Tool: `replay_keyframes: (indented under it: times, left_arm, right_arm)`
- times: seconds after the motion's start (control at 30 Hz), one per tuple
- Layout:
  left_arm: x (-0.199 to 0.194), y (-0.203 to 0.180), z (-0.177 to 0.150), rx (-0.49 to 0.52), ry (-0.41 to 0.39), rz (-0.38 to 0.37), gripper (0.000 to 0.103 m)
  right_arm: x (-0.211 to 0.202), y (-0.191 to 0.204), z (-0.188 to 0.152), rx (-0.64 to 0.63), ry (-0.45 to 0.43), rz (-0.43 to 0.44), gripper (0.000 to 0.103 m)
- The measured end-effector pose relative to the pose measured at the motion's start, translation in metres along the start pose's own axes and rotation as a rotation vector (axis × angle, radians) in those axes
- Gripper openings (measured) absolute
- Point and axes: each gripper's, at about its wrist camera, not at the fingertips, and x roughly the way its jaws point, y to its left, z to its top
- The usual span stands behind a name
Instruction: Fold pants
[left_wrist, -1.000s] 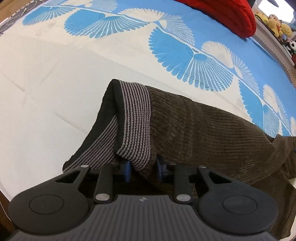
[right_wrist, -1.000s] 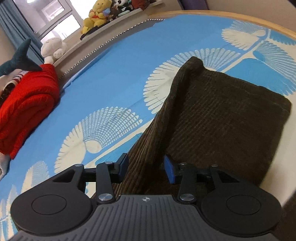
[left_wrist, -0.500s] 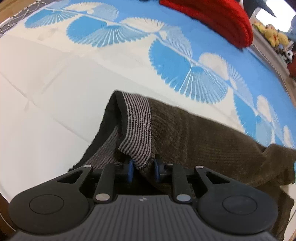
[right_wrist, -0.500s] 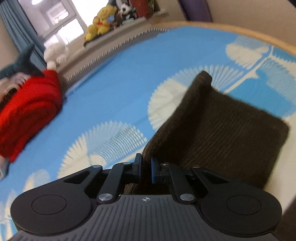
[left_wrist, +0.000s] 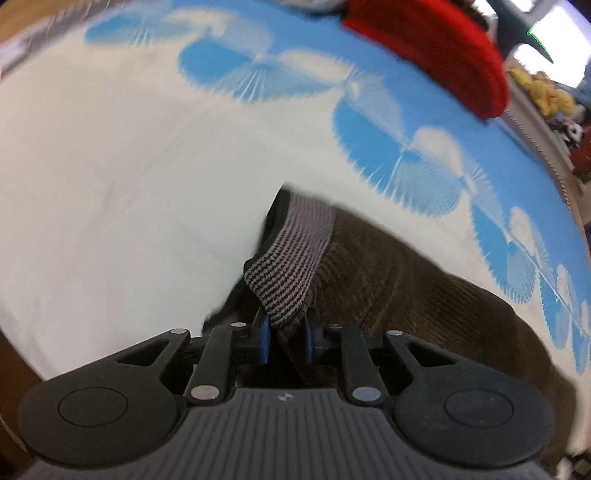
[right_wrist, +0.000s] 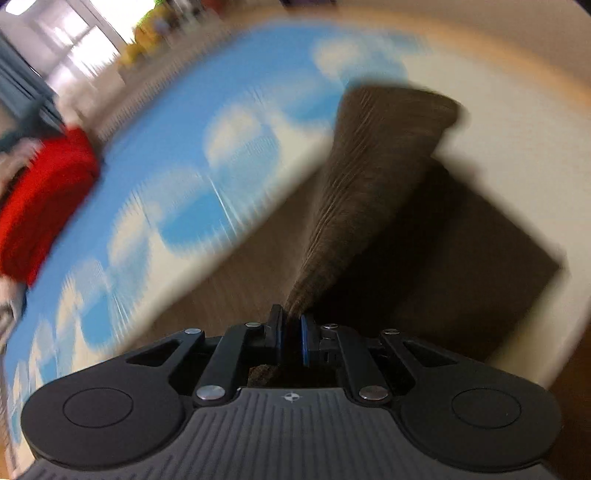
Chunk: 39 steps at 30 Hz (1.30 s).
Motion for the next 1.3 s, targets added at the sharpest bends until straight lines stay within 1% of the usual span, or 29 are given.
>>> replay_keyframes:
  times: [0.03,0.07,0.1,0.13,0.17,0.2,0.23,0.27,0.33,0.37,0.4,0.47,0.5,0.53,0.57,0.63,0.73,0.77,0.8,0.83,0.87,0.93,0.97,1.0,1.03,1.1,1.2,1.27,1.3]
  left_arm:
    - [0.002,0.006,0.0,-0.034,0.016,0.009,0.024]
    - [0.005,0.009,0.001,-0.066,0.022,0.021,0.024]
    - [0.005,0.011,0.001,-0.092,0.024,0.03,0.024]
    - [0.005,0.011,0.002,-0.102,0.027,0.03,0.025]
    - [0.005,0.009,0.003,-0.105,0.028,0.031,0.029]
    - [0.004,0.007,0.003,-0.101,0.026,0.034,0.03]
    - [0.002,0.001,0.004,-0.072,0.033,0.045,0.03]
    - [0.0,-0.004,0.005,-0.031,0.039,0.053,0.035]
    - [-0.01,-0.014,0.013,0.078,0.012,0.049,0.048]
    - [-0.015,-0.019,0.017,0.124,-0.007,0.064,0.058]
    - [-0.018,-0.023,0.021,0.169,-0.027,0.081,0.062]
    - [-0.016,-0.027,0.023,0.259,-0.048,0.081,0.062]
    - [-0.011,-0.025,0.022,0.286,-0.06,0.077,0.062]
    - [-0.005,-0.023,0.019,0.29,-0.049,0.095,0.062]
    - [0.0,-0.021,0.019,0.28,-0.014,0.103,0.062]
    - [0.003,-0.016,0.021,0.251,-0.003,0.049,0.062]
    - [0.005,-0.015,0.025,0.26,-0.014,0.057,0.065]
    - [0.007,-0.013,0.025,0.263,-0.011,0.061,0.068]
    - [0.013,-0.012,0.024,0.263,0.016,0.067,0.069]
    - [0.019,-0.011,0.024,0.26,0.051,0.069,0.069]
    - [0.023,-0.01,0.024,0.258,0.074,0.064,0.069]
    - [0.03,-0.015,0.023,0.276,0.087,0.05,0.068]
    - [0.031,-0.017,0.022,0.296,0.087,0.056,0.063]
    - [0.03,-0.017,0.021,0.313,0.072,0.08,0.05]
    - [0.029,-0.018,0.02,0.324,0.055,0.096,0.042]
    - [0.026,-0.015,0.02,0.314,0.039,0.071,0.03]
    - [0.006,-0.01,0.019,0.291,-0.026,0.007,0.026]
    - [-0.004,-0.006,0.015,0.287,-0.041,-0.019,0.026]
    - [-0.006,-0.005,0.013,0.301,-0.034,-0.012,0.026]
  right_arm:
    - [0.005,-0.016,-0.007,0.025,0.054,0.008,0.011]
    - [0.005,-0.029,-0.009,0.052,0.073,0.015,0.013]
    - [-0.001,-0.038,-0.01,0.067,0.041,0.01,0.013]
    - [-0.009,-0.049,-0.006,0.075,-0.021,-0.007,0.014]
    - [-0.017,-0.06,0.001,0.098,-0.076,-0.016,0.014]
    - [-0.024,-0.074,0.007,0.147,-0.123,-0.015,0.014]
    - [-0.028,-0.087,0.012,0.209,-0.154,-0.017,0.015]
    - [-0.031,-0.104,0.016,0.297,-0.186,-0.017,0.018]
    - [-0.032,-0.126,0.022,0.405,-0.216,0.0,0.02]
    - [-0.03,-0.135,0.027,0.437,-0.225,0.005,0.022]
    - [-0.026,-0.138,0.03,0.453,-0.228,-0.001,0.023]
    - [-0.017,-0.144,0.033,0.476,-0.212,-0.029,0.04]
    - [-0.011,-0.146,0.034,0.49,-0.195,-0.05,0.044]
    - [-0.005,-0.146,0.035,0.507,-0.187,-0.066,0.048]
    - [-0.001,-0.148,0.036,0.516,-0.19,-0.081,0.048]
    - [0.003,-0.153,0.039,0.509,-0.186,-0.108,0.048]
    - [0.005,-0.149,0.04,0.484,-0.224,-0.119,0.047]
    - [0.006,-0.148,0.041,0.467,-0.235,-0.129,0.047]
    - [0.007,-0.149,0.043,0.45,-0.235,-0.137,0.047]
    - [0.01,-0.148,0.045,0.422,-0.224,-0.149,0.046]
    - [0.011,-0.146,0.046,0.391,-0.211,-0.163,0.037]
    - [0.016,-0.141,0.05,0.333,-0.203,-0.196,0.028]
    - [0.015,-0.139,0.052,0.317,-0.207,-0.207,0.018]
    - [0.013,-0.137,0.054,0.308,-0.222,-0.207,0.014]
    - [0.008,-0.135,0.055,0.306,-0.247,-0.195,0.01]
    - [-0.008,-0.129,0.057,0.281,-0.308,-0.168,0.008]
    - [-0.04,-0.121,0.057,0.249,-0.436,-0.106,0.007]
    - [-0.061,-0.12,0.052,0.247,-0.516,-0.105,0.007]
    - [-0.068,-0.122,0.047,0.252,-0.53,-0.128,0.007]
